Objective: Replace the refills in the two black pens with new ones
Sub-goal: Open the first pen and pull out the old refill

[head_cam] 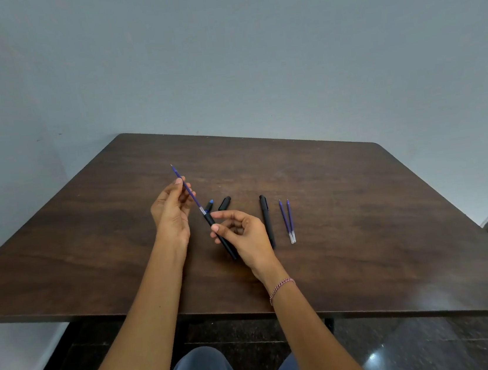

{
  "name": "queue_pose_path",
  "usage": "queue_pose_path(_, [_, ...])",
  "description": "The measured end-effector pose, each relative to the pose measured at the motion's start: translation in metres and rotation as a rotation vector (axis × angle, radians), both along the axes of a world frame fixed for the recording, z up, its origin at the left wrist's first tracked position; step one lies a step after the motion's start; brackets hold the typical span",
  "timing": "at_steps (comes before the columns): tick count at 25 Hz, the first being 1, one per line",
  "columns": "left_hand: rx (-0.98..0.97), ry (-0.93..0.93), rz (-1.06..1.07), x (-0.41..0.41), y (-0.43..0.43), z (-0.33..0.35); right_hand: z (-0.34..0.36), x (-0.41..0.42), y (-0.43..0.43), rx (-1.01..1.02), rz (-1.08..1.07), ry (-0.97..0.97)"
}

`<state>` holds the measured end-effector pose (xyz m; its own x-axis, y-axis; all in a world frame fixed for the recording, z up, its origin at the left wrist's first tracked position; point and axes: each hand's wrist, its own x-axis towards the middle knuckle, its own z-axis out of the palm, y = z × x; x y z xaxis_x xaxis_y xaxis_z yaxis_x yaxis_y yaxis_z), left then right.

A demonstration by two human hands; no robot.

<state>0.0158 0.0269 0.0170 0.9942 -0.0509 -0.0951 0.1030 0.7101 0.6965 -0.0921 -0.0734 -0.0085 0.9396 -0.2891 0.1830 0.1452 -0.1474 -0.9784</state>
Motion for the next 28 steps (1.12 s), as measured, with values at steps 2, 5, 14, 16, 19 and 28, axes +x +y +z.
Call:
queue_pose_path(2, [0.080,0.044,0.014,0.006,0.005,0.001,0.001,0.000,0.000,0.005,-0.004,-0.001])
queue_pose_path(5, [0.178,0.101,0.063,0.014,0.016,0.003,0.002,-0.001,0.001,0.012,-0.008,0.009])
queue_pose_path(14, [0.671,0.029,0.041,0.031,0.039,0.012,0.002,-0.003,0.000,-0.009,-0.030,0.015])
queue_pose_path(16, [0.950,-0.035,0.044,0.031,0.038,0.014,0.002,-0.003,0.000,0.001,-0.033,-0.002])
queue_pose_path(19, [1.361,-0.155,0.048,0.024,0.034,0.012,0.002,-0.002,0.001,0.013,-0.079,-0.042])
queue_pose_path(28, [1.728,-0.228,0.063,0.009,0.022,0.003,0.004,-0.003,0.002,-0.091,-0.207,-0.105])
